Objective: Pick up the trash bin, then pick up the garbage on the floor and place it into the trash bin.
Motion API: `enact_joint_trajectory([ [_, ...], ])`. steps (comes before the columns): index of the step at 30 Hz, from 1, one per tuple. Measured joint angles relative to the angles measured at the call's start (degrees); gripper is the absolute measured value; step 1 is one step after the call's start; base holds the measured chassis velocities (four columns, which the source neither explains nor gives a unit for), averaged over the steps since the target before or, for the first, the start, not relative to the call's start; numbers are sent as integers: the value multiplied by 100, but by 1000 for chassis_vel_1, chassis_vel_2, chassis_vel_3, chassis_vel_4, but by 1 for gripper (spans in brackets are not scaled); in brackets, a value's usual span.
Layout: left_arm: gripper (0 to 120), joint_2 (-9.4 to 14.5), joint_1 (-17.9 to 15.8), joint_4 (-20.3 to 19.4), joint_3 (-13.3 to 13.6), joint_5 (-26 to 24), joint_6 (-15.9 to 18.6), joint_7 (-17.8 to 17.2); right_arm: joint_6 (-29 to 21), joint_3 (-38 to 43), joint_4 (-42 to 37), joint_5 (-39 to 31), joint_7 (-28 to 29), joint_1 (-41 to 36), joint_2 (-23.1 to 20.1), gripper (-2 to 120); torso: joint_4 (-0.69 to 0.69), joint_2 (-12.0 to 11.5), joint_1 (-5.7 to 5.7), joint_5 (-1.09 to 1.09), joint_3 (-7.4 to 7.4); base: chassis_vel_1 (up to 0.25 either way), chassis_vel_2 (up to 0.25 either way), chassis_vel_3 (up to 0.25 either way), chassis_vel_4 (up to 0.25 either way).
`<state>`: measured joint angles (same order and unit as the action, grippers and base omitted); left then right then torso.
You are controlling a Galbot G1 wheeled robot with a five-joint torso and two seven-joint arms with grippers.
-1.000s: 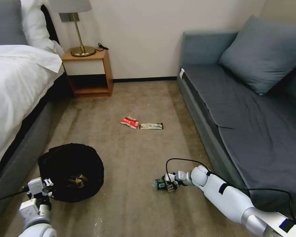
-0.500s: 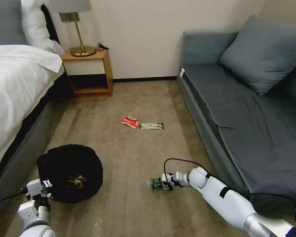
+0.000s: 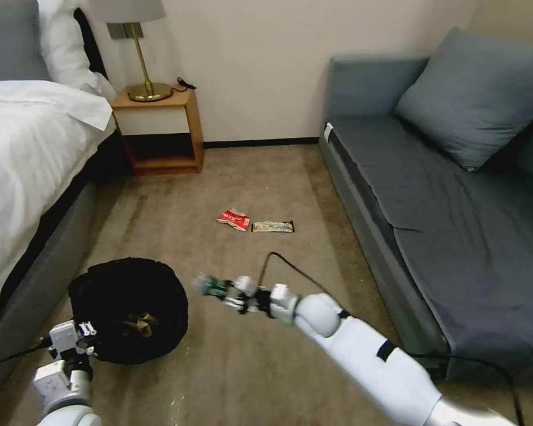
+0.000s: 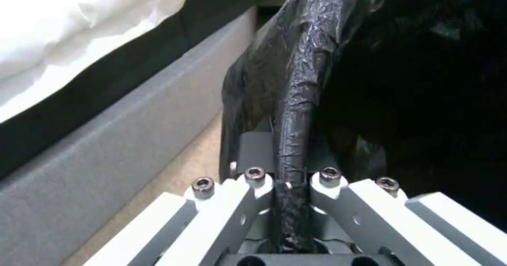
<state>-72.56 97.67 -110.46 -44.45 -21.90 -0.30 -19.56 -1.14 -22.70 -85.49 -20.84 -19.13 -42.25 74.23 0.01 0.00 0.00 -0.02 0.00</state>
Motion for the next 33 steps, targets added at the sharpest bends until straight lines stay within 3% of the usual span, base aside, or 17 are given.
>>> enact_joint_trajectory([
  [6,3,-48,10,-206,16,25,81,3,-14,-321,-100,-401,312,148,510,30,0,0,0,0,0,0,0,0,0],
  [9,3,-71,94,-470,17,-21,170,17,146,-369,214,-529,369,206,1116,30,0,0,0,1,0,0,0,0,0],
  [17,3,-177,264,-806,36,-40,235,18,465,-533,1109,-23,432,246,1755,30,0,0,0,1,0,0,0,0,0],
  [24,3,-170,330,-807,10,-48,202,16,681,-572,1613,417,554,161,1823,31,-1,0,0,1,0,0,0,0,0],
  [33,3,-159,373,-775,-17,-137,150,16,727,-621,1625,891,620,54,1807,63,-1,0,0,1,0,0,0,0,0],
])
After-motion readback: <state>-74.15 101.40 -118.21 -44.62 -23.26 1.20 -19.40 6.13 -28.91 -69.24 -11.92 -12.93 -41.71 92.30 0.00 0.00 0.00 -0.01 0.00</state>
